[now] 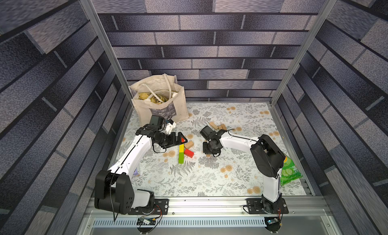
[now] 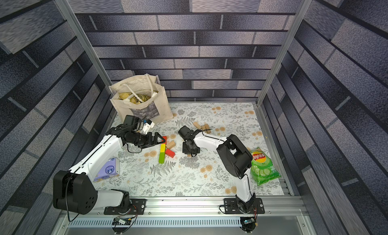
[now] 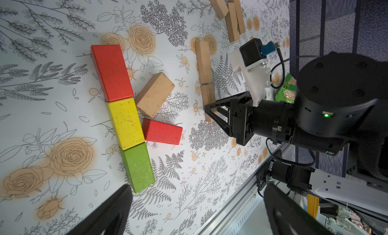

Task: Assemble the letter k with building blocks
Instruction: Assemble the building block at the center of the board.

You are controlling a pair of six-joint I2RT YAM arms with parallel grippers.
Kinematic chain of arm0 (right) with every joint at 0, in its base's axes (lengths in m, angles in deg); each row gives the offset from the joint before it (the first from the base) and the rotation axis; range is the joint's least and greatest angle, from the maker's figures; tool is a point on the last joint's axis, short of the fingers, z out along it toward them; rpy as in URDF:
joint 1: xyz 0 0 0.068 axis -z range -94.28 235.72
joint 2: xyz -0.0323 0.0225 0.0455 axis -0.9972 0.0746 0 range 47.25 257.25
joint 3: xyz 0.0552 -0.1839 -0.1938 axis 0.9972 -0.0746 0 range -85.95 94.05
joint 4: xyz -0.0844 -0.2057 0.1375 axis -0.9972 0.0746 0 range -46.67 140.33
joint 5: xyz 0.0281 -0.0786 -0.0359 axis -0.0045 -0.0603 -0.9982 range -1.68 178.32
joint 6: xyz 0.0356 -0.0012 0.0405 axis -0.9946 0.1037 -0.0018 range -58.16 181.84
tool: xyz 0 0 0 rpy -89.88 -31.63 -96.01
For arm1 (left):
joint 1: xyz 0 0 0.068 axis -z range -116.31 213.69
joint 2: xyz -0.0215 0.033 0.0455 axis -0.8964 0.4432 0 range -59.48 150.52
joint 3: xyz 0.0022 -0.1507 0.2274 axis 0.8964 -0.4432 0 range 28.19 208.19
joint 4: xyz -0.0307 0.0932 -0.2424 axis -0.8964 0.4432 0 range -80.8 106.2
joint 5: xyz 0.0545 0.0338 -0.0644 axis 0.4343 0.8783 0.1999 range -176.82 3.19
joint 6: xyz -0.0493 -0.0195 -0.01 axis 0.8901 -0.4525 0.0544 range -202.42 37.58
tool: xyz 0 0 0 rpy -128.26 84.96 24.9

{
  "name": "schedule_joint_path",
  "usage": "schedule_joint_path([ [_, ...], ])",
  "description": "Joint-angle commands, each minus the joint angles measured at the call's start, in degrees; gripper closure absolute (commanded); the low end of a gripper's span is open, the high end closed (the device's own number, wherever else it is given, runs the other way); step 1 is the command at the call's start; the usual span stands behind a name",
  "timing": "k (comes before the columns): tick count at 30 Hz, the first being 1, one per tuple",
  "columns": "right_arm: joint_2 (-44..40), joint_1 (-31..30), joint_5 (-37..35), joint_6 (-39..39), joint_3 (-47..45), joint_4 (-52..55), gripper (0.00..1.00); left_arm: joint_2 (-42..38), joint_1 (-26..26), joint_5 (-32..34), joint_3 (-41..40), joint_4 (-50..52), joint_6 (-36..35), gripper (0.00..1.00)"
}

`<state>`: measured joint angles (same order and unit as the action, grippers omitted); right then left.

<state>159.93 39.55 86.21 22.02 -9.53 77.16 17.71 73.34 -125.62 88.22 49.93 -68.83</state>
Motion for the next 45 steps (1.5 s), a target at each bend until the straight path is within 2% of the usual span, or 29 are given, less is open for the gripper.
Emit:
schedule_joint_path([
  [1,1.84,-0.36,-0.85,0.44,1.09,1.77,0.69,0.24,-0.33,-0.92,-0.46,-0.30,0.39,0.00],
  [18,2.19,-0.41,-1.50,0.35,1.80,2.25,0.68,0.11,-0.36,-1.38,-0.53,-0.39,0.39,0.00],
  [25,2.02,-0.40,-1.58,0.34,1.63,1.96,0.63,-0.06,-0.33,-1.42,-0.53,-0.48,0.39,0.00],
  [45,2.15,-0.41,-2.28,0.57,2.60,1.88,0.62,0.15,-0.16,-1.44,-0.53,-0.53,0.30,0.00],
])
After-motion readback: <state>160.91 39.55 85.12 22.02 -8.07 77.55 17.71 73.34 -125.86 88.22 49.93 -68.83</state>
